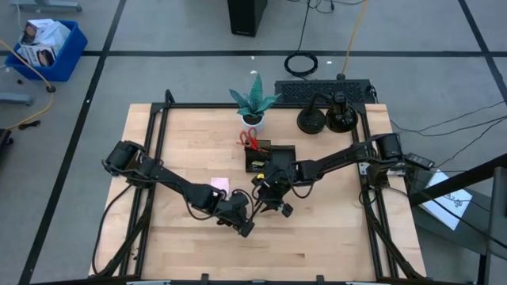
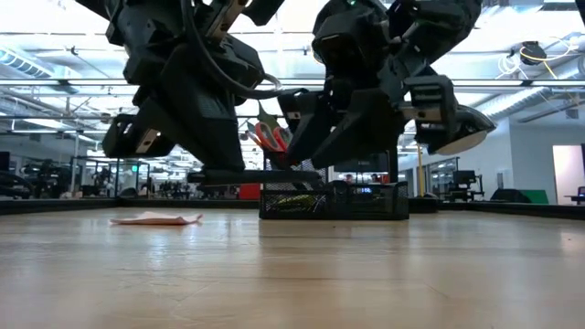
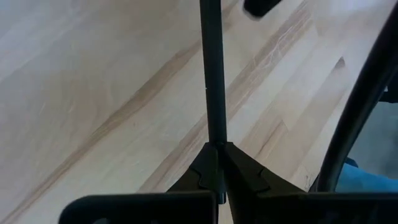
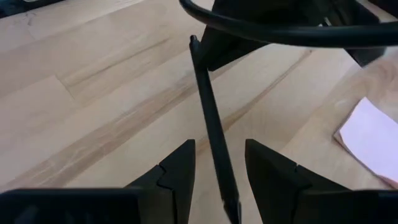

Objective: Pick and place office supplies into organizer
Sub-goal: Put the black pen into the black desk organizer

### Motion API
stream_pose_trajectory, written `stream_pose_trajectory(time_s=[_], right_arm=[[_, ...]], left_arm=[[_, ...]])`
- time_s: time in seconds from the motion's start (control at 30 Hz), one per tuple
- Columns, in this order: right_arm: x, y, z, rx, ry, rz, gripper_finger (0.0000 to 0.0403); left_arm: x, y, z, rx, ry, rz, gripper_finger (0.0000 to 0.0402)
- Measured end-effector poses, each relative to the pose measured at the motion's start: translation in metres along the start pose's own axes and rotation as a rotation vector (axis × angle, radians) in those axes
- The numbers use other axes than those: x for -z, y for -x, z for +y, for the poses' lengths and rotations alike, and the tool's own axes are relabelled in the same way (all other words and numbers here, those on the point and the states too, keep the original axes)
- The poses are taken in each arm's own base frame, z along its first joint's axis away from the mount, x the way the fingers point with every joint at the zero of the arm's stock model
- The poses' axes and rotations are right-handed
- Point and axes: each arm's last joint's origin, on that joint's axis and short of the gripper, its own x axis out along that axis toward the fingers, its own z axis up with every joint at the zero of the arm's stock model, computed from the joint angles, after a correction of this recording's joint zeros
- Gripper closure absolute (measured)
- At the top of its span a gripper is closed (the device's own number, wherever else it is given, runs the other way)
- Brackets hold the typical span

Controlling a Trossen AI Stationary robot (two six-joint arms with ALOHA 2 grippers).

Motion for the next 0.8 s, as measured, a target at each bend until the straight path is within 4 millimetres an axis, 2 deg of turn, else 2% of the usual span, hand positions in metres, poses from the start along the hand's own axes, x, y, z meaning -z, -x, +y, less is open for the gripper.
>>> stream_pose_trajectory(time_s=[0.43, 0.8], right_arm=[[0.0055, -0.0074, -0.0003, -0.002, -0.003, 0.0, 0.0278], [0.0056, -0.0074, -0.0002, -0.006, 0.0, -0.001, 0.0346]], left_arm=[[-0.0021, 0.0001, -0.0016, 0.019, -0.015, -0.009, 0.0398], [-0.0026, 0.0001, -0.0026, 0.03, -0.021, -0.014, 0.0393]])
